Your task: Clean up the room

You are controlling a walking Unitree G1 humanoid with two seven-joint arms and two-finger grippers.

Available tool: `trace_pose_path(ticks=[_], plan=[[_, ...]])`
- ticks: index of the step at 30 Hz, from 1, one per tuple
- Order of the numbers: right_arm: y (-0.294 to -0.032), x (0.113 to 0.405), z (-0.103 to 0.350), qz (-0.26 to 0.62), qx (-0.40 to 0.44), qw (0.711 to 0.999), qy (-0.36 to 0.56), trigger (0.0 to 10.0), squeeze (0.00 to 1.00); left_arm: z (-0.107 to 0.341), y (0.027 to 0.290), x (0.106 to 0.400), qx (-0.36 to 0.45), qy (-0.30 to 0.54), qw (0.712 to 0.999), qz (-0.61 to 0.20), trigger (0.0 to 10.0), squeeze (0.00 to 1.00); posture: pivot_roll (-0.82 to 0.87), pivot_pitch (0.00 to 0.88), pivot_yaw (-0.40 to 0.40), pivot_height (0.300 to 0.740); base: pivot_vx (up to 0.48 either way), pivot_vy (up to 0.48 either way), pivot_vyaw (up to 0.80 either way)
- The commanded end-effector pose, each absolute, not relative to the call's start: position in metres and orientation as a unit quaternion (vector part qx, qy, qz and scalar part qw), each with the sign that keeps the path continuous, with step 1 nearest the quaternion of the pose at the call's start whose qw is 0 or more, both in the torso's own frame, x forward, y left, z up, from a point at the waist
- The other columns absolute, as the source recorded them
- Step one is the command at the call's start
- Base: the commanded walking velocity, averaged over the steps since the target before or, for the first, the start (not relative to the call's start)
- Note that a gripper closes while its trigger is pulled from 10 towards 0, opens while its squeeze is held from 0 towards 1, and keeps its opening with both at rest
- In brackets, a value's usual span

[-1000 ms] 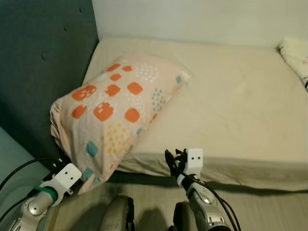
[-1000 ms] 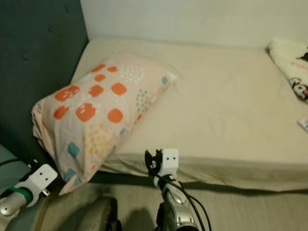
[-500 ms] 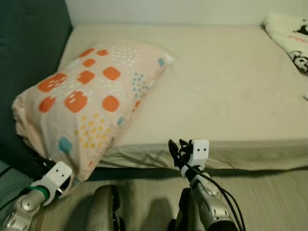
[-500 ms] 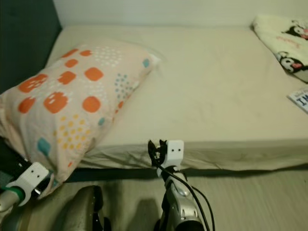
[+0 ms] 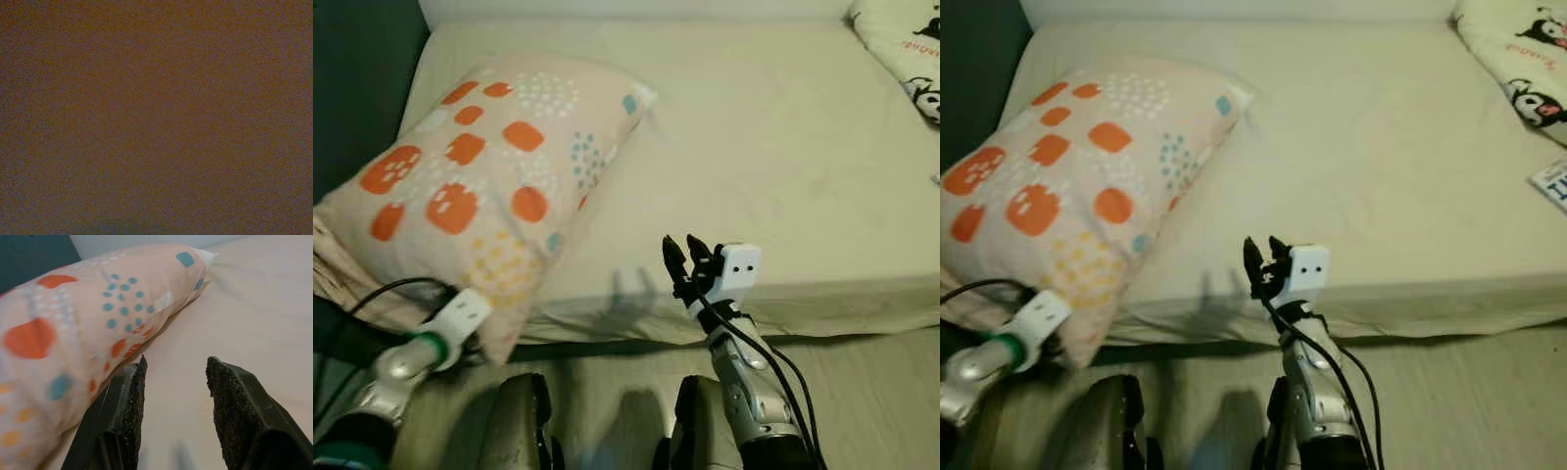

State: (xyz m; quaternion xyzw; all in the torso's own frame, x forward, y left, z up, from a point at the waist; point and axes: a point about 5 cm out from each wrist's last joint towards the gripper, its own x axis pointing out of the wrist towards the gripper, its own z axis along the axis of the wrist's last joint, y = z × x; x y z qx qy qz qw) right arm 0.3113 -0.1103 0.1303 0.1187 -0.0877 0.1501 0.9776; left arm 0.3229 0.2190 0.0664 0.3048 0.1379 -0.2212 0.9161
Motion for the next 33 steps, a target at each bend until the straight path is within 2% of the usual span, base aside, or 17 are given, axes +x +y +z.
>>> trace_pose_path(ticks=[1, 5, 7, 14, 18, 20, 21, 22, 26, 27, 29, 32, 33], plan=[[-0.11, 0.308, 0.127, 0.149, 0.125, 0.978, -0.077, 10.0, 0.0, 0.076, 0.196, 0.33, 0.307, 0.096, 0.909, -0.266, 10.0, 0.0, 0.05, 0.192, 0.02, 0.565, 0.0, 0.0, 0.0], [-0.108, 0.307, 0.13, 0.15, 0.127, 0.978, -0.077, 10.0, 0.0, 0.11, 0.142, 0.35, 0.312, 0.005, 0.892, -0.329, 10.0, 0.0, 0.05, 0.187, 0.032, 0.565, 0.0, 0.0, 0.0], [-0.108, 0.306, 0.129, 0.149, 0.128, 0.978, -0.077, 10.0, 0.0, 0.124, 0.126, 0.357, 0.309, -0.026, 0.888, -0.338, 10.0, 0.0, 0.05, 0.186, 0.033, 0.565, 0.0, 0.0, 0.0], [-0.105, 0.306, 0.131, 0.149, 0.13, 0.978, -0.071, 10.0, 0.0, 0.163, 0.102, 0.373, 0.316, -0.112, 0.886, -0.319, 10.0, 0.0, 0.06, 0.185, 0.033, 0.565, 0.0, 0.0, 0.0], [-0.104, 0.305, 0.129, 0.151, 0.131, 0.978, -0.067, 10.0, 0.0, 0.16, 0.107, 0.371, 0.32, -0.106, 0.884, -0.324, 10.0, 0.0, 0.07, 0.185, 0.034, 0.565, 0.0, 0.0, 0.0], [-0.103, 0.303, 0.126, 0.156, 0.13, 0.977, -0.059, 10.0, 0.0, 0.144, 0.116, 0.366, 0.328, -0.077, 0.883, -0.327, 10.0, 0.0, 0.07, 0.185, 0.034, 0.565, 0.0, 0.0, 0.0], [-0.103, 0.301, 0.12, 0.163, 0.127, 0.977, -0.048, 10.0, 0.0, 0.122, 0.129, 0.356, 0.326, -0.035, 0.886, -0.329, 10.0, 0.0, 0.08, 0.185, 0.033, 0.565, 0.0, 0.0, 0.0], [-0.103, 0.301, 0.12, 0.163, 0.127, 0.977, -0.048, 10.0, 0.0, 0.122, 0.129, 0.356, 0.326, -0.035, 0.886, -0.329, 10.0, 0.0, 0.08, 0.185, 0.033, 0.565, 0.0, 0.0, 0.0], [-0.109, 0.294, 0.101, 0.184, 0.105, 0.977, -0.01, 10.0, 0.0, 0.057, 0.169, 0.306, 0.305, 0.07, 0.899, -0.306, 10.0, 0.0, 0.1, 0.184, 0.018, 0.565, 0.0, 0.0, 0.0], [-0.109, 0.294, 0.101, 0.184, 0.105, 0.977, -0.01, 10.0, 0.0, 0.057, 0.169, 0.306, 0.305, 0.07, 0.899, -0.306, 10.0, 0.0, 0.1, 0.184, 0.018, 0.565, 0.0, 0.0, 0.0], [-0.113, 0.294, 0.095, 0.198, 0.091, 0.976, 0.005, 10.0, 0.0, 0.041, 0.181, 0.283, 0.285, 0.096, 0.908, -0.291, 10.0, 0.0, 0.12, 0.186, 0.007, 0.565, 0.0, 0.0, 0.0], [-0.115, 0.294, 0.094, 0.203, 0.085, 0.975, 0.009, 10.0, 0.0, 0.037, 0.183, 0.277, 0.278, 0.1, 0.912, -0.285, 10.0, 0.0, 0.13, 0.188, 0.001, 0.565, 0.0, 0.0, 0.0], [-0.117, 0.297, 0.093, 0.218, 0.06, 0.974, 0.012, 10.0, 0.0, 0.04, 0.186, 0.265, 0.243, 0.09, 0.927, -0.27, 10.0, 0.0, 0.14, 0.194, -0.01, 0.565, 0.0, 0.0, 0.0]])
